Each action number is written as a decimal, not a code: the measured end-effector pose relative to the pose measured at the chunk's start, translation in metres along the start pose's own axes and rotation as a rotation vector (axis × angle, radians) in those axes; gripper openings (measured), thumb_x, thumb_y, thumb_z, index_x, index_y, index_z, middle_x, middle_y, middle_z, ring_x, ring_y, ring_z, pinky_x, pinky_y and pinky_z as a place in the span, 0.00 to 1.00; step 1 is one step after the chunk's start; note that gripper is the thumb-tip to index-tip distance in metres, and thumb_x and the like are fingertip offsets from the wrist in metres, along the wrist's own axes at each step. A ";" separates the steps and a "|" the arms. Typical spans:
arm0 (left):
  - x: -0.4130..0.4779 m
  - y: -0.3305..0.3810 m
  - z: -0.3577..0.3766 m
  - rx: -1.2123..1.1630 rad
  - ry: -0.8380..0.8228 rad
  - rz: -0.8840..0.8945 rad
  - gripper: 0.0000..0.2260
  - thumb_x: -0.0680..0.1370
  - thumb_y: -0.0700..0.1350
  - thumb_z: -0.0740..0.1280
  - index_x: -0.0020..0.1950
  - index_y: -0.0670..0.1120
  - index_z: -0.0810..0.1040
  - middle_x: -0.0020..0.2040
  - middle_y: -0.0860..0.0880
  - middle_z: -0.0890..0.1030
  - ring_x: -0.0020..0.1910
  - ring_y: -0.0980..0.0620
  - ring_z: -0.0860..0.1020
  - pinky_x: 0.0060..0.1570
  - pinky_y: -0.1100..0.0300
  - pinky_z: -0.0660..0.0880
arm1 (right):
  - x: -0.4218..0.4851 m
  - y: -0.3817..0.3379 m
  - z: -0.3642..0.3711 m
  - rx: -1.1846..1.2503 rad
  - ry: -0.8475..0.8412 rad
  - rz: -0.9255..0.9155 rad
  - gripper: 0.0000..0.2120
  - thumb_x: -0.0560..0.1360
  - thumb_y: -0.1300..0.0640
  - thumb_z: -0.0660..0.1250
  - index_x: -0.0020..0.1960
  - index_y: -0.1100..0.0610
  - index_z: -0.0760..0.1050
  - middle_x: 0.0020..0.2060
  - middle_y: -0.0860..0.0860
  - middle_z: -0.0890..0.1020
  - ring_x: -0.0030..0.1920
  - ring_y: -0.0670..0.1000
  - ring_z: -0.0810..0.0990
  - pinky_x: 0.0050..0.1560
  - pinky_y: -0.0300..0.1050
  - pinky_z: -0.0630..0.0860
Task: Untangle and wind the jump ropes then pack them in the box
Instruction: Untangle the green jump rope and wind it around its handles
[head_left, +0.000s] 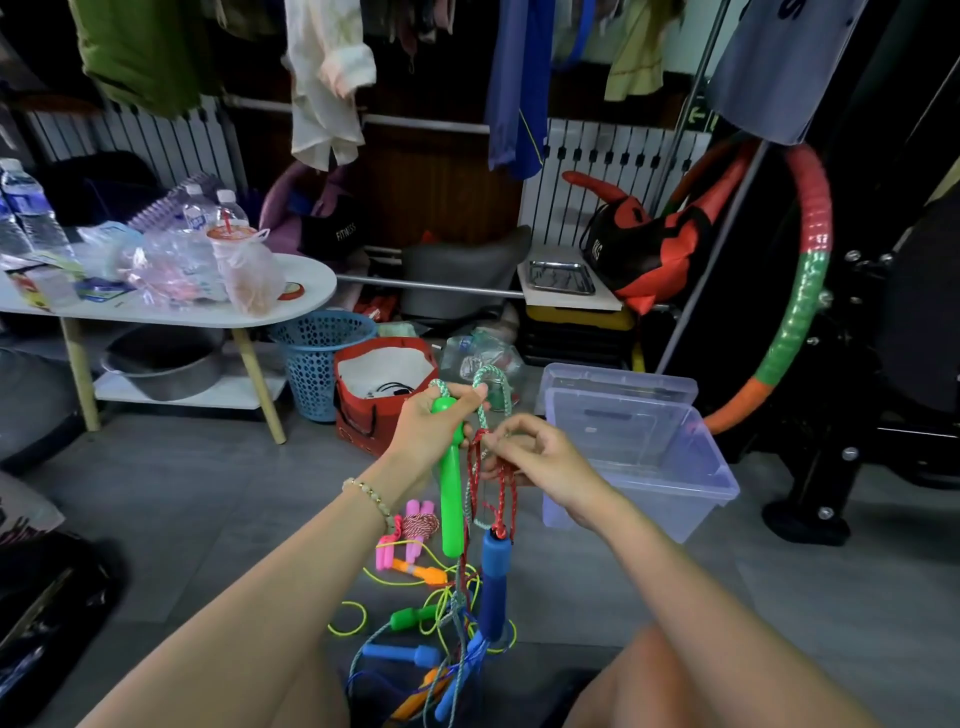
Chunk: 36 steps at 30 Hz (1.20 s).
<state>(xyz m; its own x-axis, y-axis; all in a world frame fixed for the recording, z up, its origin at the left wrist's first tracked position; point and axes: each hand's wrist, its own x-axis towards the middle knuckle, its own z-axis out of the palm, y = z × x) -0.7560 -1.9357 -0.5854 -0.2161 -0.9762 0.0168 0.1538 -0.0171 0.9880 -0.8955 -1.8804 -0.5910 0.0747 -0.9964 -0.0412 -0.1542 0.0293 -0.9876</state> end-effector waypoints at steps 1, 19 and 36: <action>0.000 0.000 -0.001 0.004 0.002 -0.004 0.06 0.76 0.44 0.69 0.40 0.44 0.78 0.41 0.43 0.79 0.24 0.58 0.72 0.26 0.66 0.71 | 0.000 0.002 -0.001 -0.073 0.005 0.004 0.08 0.77 0.53 0.66 0.45 0.57 0.72 0.34 0.53 0.80 0.36 0.48 0.80 0.41 0.36 0.75; 0.008 0.032 0.001 -0.060 -0.131 -0.026 0.06 0.79 0.46 0.65 0.48 0.45 0.78 0.45 0.49 0.81 0.24 0.59 0.70 0.24 0.68 0.70 | 0.009 -0.007 -0.001 -0.126 -0.019 -0.099 0.05 0.76 0.63 0.65 0.48 0.56 0.79 0.39 0.47 0.83 0.36 0.39 0.79 0.43 0.34 0.76; 0.012 0.046 -0.006 0.005 -0.063 0.056 0.10 0.78 0.46 0.67 0.53 0.39 0.79 0.46 0.42 0.78 0.25 0.58 0.71 0.25 0.66 0.70 | -0.007 -0.024 0.001 -0.115 -0.287 0.029 0.09 0.80 0.60 0.59 0.54 0.59 0.77 0.48 0.56 0.83 0.45 0.43 0.83 0.53 0.36 0.76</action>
<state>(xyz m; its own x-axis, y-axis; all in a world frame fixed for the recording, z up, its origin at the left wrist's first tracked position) -0.7454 -1.9492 -0.5408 -0.2674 -0.9602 0.0812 0.1628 0.0381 0.9859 -0.8911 -1.8741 -0.5672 0.3413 -0.9315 -0.1262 -0.2695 0.0316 -0.9625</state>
